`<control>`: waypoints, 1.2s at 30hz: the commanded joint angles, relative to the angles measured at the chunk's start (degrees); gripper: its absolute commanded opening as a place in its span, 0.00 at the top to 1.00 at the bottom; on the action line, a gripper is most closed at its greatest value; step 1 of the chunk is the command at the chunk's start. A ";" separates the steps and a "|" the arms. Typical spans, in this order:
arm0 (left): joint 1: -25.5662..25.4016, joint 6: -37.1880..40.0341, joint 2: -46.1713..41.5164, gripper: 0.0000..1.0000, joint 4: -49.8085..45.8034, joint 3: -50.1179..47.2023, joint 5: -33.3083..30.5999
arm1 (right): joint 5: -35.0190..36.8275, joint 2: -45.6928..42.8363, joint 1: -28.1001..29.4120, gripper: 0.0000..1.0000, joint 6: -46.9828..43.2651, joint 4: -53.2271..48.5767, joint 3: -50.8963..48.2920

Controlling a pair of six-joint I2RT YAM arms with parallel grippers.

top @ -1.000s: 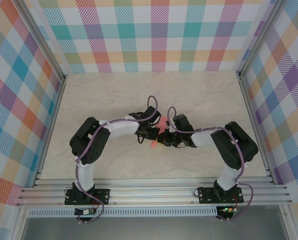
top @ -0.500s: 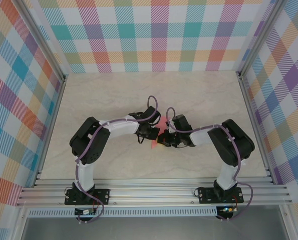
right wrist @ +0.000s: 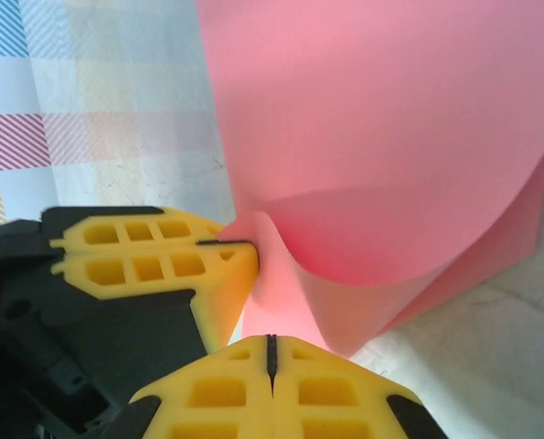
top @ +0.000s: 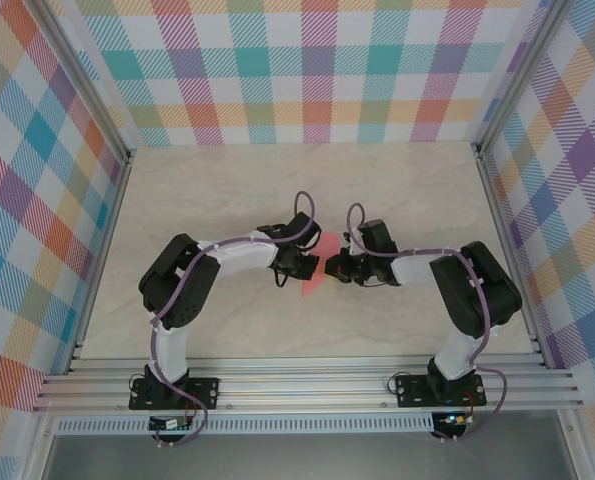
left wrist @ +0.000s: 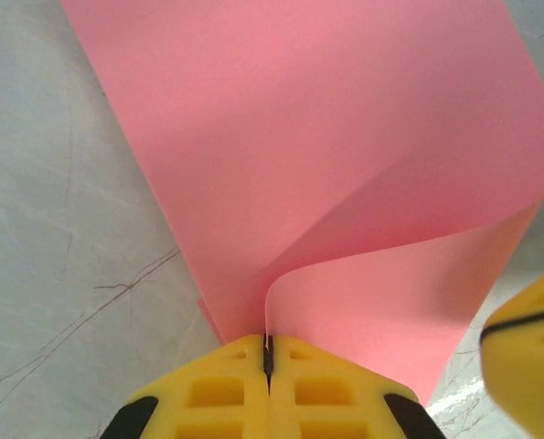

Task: Fold a paper plane with a square sheet of paper (pick it up from the middle)
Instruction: Third fold the triangle at the center of the table.

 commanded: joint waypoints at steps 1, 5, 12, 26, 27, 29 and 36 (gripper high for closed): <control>0.58 0.11 2.29 1.00 -2.13 -0.79 0.62 | -2.36 1.06 -0.61 1.00 -2.15 -1.26 2.02; 0.56 0.05 2.41 1.00 -2.13 -0.73 0.62 | -2.11 3.61 -0.94 1.00 -2.76 -1.43 3.50; 0.57 0.05 2.39 1.00 -2.23 -1.09 0.53 | 1.56 6.84 -1.23 1.00 -4.42 -4.90 4.96; 0.53 0.11 2.42 1.00 -2.92 -0.75 0.43 | -5.26 2.05 -6.35 1.00 -8.24 -9.89 7.67; 0.51 0.22 2.49 1.00 -2.94 -0.69 0.49 | -5.91 2.54 -6.43 1.00 -8.38 -9.72 7.88; 0.47 0.22 2.44 1.00 -3.01 -0.54 0.53 | -6.50 3.81 -6.46 1.00 -8.64 -9.67 8.40; 0.53 0.14 2.48 1.00 -3.19 -0.53 0.49 | -7.00 6.67 -6.46 1.00 -9.44 -9.77 9.13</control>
